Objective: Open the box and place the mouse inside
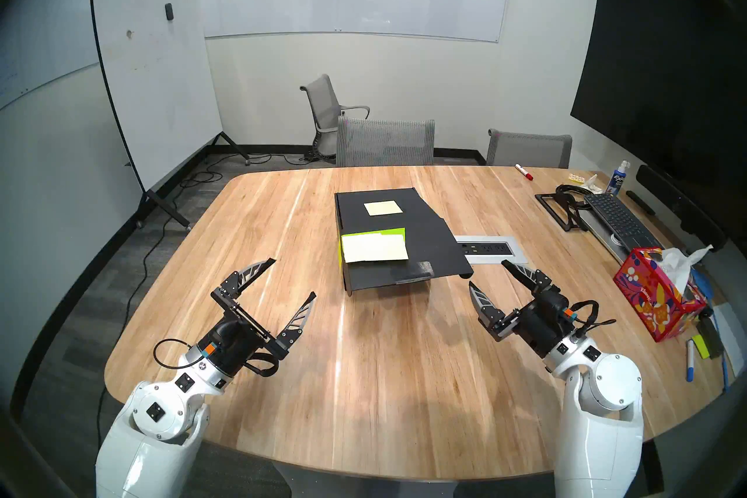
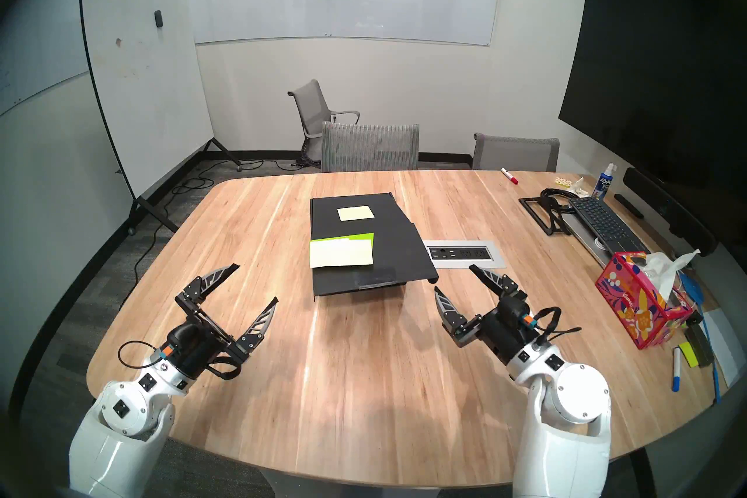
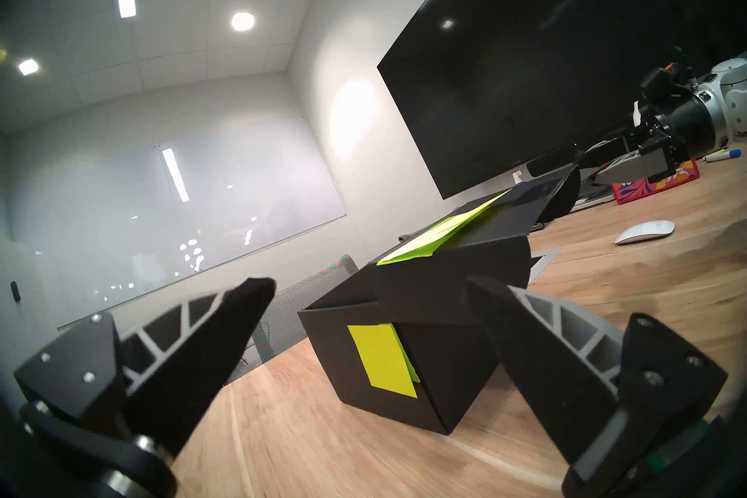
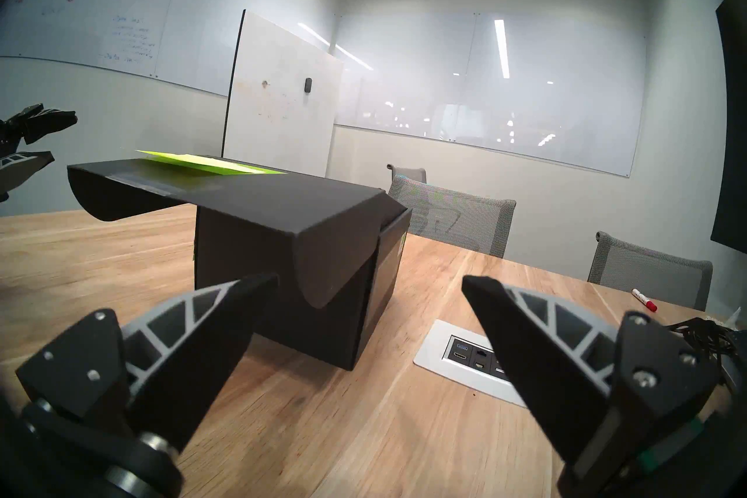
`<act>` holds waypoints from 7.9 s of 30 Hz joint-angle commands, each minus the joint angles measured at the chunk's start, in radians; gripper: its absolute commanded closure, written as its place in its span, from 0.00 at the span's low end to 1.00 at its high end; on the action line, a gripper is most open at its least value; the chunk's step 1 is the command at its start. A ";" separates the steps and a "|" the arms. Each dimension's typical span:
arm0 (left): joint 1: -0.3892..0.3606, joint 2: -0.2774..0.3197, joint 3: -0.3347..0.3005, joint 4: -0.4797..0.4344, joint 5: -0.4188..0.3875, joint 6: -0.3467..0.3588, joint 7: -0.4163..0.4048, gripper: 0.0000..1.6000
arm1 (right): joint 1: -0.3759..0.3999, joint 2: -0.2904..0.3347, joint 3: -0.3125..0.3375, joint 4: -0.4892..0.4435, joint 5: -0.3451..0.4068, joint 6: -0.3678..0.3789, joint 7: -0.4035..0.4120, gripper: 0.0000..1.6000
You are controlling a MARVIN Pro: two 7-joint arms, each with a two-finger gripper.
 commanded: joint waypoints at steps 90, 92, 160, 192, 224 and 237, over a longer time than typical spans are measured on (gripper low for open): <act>-0.002 0.001 -0.001 -0.022 -0.001 -0.003 -0.005 0.00 | 0.019 0.012 -0.093 -0.022 -0.019 0.013 -0.044 0.00; -0.002 0.001 -0.001 -0.022 -0.001 -0.003 -0.005 0.00 | 0.022 0.014 -0.093 -0.021 -0.017 0.015 -0.044 0.11; -0.002 0.000 -0.001 -0.022 -0.001 -0.003 -0.006 0.00 | 0.071 0.044 -0.135 0.036 0.006 0.056 -0.069 1.00; -0.002 -0.001 -0.002 -0.022 -0.001 -0.003 -0.007 0.00 | -0.030 0.012 -0.002 -0.049 0.071 0.052 -0.021 1.00; -0.003 -0.002 -0.002 -0.021 -0.001 -0.003 -0.007 0.00 | 0.049 0.016 0.005 -0.086 0.102 0.076 -0.017 1.00; -0.003 -0.002 -0.002 -0.022 -0.001 -0.003 -0.008 0.00 | 0.036 0.012 0.023 -0.123 0.127 0.080 -0.009 1.00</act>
